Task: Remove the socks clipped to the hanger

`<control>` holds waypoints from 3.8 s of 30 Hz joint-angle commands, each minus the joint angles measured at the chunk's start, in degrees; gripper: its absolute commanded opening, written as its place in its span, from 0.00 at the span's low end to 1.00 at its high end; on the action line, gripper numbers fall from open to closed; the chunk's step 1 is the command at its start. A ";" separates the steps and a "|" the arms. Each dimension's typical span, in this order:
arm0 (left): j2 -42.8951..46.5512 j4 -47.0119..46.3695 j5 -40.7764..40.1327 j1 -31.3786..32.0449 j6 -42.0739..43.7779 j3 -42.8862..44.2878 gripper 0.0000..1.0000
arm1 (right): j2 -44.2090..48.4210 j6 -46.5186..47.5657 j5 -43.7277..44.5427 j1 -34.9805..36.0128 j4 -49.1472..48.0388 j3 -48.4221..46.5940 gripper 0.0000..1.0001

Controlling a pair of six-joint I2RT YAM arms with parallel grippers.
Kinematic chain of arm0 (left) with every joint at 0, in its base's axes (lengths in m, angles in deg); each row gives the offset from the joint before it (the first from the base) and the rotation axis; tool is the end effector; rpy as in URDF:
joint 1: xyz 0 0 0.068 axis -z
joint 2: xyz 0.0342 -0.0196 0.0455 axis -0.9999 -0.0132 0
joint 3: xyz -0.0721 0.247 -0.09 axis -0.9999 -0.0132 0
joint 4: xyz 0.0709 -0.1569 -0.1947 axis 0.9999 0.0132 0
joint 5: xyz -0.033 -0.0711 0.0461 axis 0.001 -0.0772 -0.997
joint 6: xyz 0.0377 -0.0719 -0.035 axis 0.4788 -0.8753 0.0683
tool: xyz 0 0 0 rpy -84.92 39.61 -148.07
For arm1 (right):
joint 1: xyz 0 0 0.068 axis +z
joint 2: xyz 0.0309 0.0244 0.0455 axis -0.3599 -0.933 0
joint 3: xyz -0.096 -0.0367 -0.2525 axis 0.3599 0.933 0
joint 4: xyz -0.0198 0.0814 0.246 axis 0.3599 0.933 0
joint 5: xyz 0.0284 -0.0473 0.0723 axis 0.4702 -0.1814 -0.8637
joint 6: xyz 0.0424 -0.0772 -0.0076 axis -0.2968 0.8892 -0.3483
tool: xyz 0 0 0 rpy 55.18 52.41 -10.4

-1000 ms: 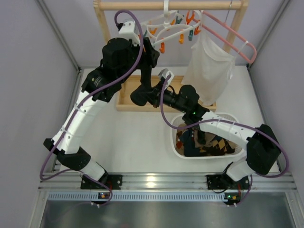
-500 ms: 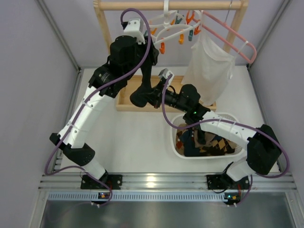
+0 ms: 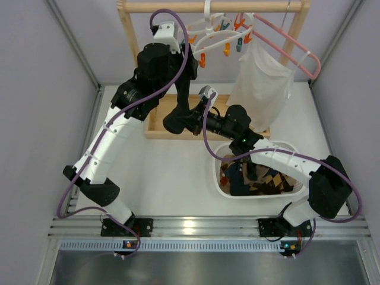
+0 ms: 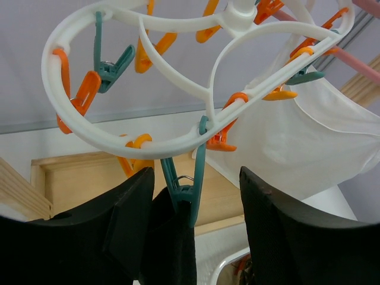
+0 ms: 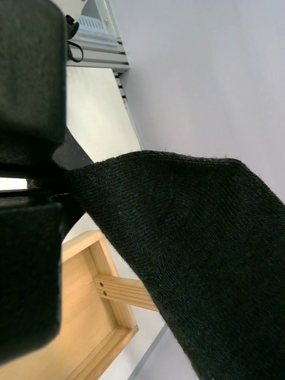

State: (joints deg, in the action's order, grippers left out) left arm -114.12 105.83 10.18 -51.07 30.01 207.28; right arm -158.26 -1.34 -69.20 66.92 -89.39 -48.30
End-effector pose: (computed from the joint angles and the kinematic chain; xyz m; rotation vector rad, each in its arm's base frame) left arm 0.3074 -0.2113 0.5236 0.0701 1.7285 -0.4659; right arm 0.2493 0.3006 0.3619 -0.7774 1.2916 1.0852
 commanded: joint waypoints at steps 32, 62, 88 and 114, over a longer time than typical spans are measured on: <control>-6.73 -2.12 5.37 -4.42 0.18 7.58 0.26 | 2.99 -0.49 -4.77 -0.82 -1.94 1.88 0.00; 26.82 -2.04 -1.58 -4.51 -6.59 -34.14 0.98 | 32.79 -7.77 49.26 -1.09 81.89 0.48 0.00; 63.58 3.41 -11.77 -4.42 -1.05 -68.70 0.98 | 7.03 -7.42 2.45 -18.75 50.81 19.10 0.00; 71.31 3.41 -21.70 -4.86 -4.04 -71.17 0.98 | 40.77 -7.27 19.39 -19.37 65.38 12.52 0.99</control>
State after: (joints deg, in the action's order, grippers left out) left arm -44.99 110.84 -7.63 -55.53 27.04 136.57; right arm -121.97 -12.03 -54.75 48.16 -27.38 -31.51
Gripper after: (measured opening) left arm 0.984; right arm 0.910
